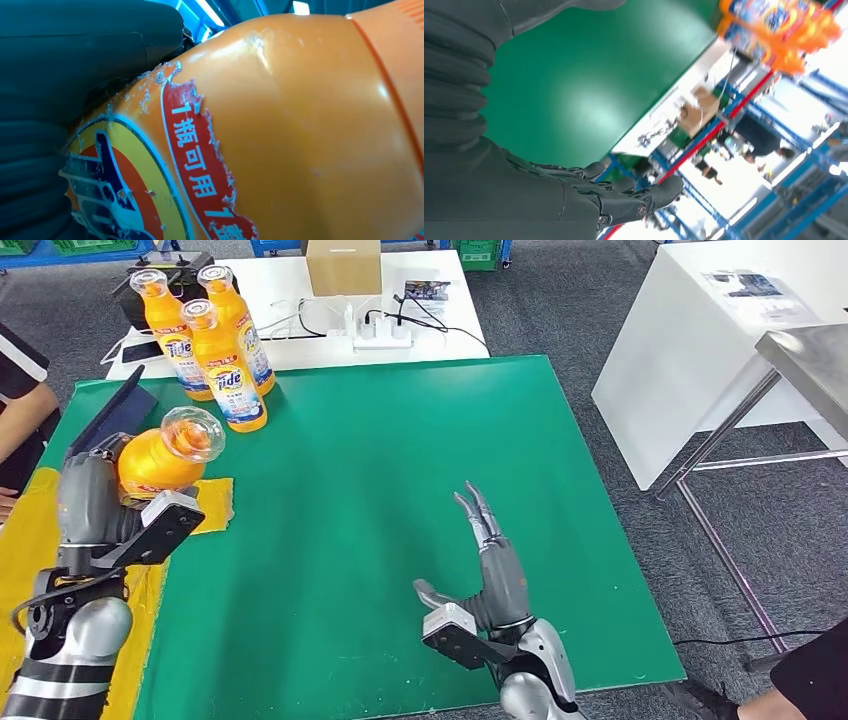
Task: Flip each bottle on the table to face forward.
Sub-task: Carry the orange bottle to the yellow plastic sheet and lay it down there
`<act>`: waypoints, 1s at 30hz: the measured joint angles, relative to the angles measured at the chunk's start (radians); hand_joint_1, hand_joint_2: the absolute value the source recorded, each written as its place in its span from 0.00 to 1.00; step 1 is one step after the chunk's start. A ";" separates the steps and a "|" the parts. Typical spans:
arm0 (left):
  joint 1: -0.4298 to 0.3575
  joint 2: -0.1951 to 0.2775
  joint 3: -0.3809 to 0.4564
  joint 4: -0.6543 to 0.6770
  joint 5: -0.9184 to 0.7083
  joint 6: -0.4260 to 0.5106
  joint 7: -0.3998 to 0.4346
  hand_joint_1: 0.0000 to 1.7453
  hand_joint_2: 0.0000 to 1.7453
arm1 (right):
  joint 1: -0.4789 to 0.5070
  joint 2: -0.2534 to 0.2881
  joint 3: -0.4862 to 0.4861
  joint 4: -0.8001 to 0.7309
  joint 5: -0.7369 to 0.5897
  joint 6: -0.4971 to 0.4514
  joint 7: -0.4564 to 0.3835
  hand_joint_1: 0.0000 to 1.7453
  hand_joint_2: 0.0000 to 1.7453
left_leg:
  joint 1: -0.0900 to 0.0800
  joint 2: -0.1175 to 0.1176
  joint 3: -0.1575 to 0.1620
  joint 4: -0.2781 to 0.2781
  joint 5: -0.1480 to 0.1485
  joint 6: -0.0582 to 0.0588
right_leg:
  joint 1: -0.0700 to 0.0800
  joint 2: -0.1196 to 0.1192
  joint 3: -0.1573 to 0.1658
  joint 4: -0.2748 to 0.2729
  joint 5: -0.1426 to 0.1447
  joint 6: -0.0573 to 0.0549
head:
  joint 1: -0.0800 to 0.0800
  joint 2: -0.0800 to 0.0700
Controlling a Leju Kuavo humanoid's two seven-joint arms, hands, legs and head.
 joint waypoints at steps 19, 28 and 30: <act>-0.428 0.462 -0.374 0.469 -0.274 -0.590 -0.040 1.00 1.00 | 0.021 -0.084 -0.127 -0.123 0.031 -0.014 0.001 0.00 1.00 | 0.003 0.005 -0.004 0.000 0.002 -0.002 | 0.002 0.003 -0.005 0.001 0.003 -0.003 | 0.000 0.000; -0.638 0.572 -0.643 0.688 -0.162 -0.701 -0.133 1.00 1.00 | -0.023 -0.102 -0.125 -0.079 -0.020 -0.025 -0.026 0.00 1.00 | 0.004 0.005 -0.003 0.000 0.002 -0.002 | 0.003 0.003 -0.004 0.001 0.003 -0.003 | 0.000 0.000; -0.653 0.580 -0.672 0.706 -0.142 -0.710 -0.133 1.00 1.00 | -0.028 -0.103 -0.124 -0.072 -0.023 -0.026 -0.027 0.00 1.00 | 0.004 0.005 -0.003 0.000 0.002 -0.002 | 0.003 0.003 -0.003 0.002 0.003 -0.003 | 0.000 0.000</act>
